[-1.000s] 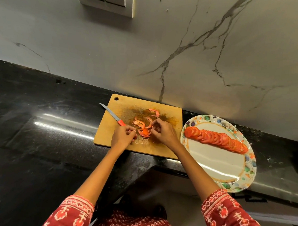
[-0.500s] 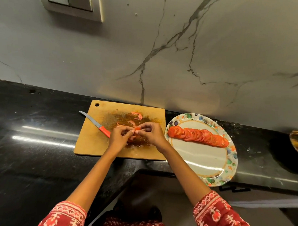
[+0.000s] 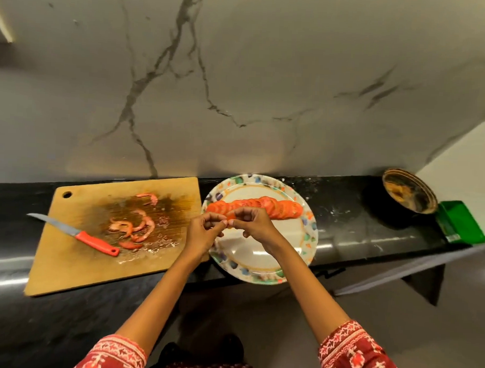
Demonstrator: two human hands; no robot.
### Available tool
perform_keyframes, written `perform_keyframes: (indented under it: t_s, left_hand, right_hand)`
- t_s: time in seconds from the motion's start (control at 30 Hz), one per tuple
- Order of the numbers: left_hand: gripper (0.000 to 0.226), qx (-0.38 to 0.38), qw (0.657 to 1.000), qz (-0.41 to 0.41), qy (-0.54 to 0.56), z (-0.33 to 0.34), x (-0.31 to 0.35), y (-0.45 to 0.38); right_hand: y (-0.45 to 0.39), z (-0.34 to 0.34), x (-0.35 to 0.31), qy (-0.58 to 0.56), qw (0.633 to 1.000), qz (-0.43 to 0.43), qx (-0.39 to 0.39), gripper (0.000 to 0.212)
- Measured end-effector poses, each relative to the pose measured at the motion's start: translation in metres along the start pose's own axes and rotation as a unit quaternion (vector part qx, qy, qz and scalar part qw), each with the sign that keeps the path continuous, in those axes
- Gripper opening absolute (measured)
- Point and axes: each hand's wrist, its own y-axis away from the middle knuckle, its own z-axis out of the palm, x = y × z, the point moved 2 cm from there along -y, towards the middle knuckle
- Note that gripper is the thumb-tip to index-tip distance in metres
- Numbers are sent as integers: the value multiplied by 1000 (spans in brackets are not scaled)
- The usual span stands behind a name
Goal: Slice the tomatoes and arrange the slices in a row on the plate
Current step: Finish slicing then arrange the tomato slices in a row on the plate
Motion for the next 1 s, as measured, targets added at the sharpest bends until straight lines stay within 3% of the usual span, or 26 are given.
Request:
perform_keyframes:
  t_s: [0.23, 0.4, 0.5, 0.63, 0.73, 0.87, 1.0]
  left_hand:
    - [10, -23, 988, 82, -132, 70, 3, -7]
    - [21, -52, 934, 208, -287, 107, 17, -19]
    - [42, -111, 878, 233, -404, 143, 32, -40]
    - [67, -172, 782, 170, -575, 188, 41, -75]
    - [70, -208, 731, 142, -634, 209, 35, -93]
    - [56, -226, 705, 154, -654, 213, 36, -110]
    - [60, -241, 684, 168, -668, 210, 32, -114]
  right_hand:
    - [11, -82, 29, 97, 984, 47, 139, 23]
    - [14, -152, 53, 173, 943, 122, 257, 28]
    - [5, -176, 59, 162, 941, 141, 260, 21]
    - [-8, -186, 60, 173, 938, 144, 262, 17]
    - [-15, -190, 63, 197, 939, 127, 250, 8]
    - [-22, -189, 69, 211, 943, 117, 230, 5]
    - [-28, -189, 71, 222, 940, 109, 234, 5]
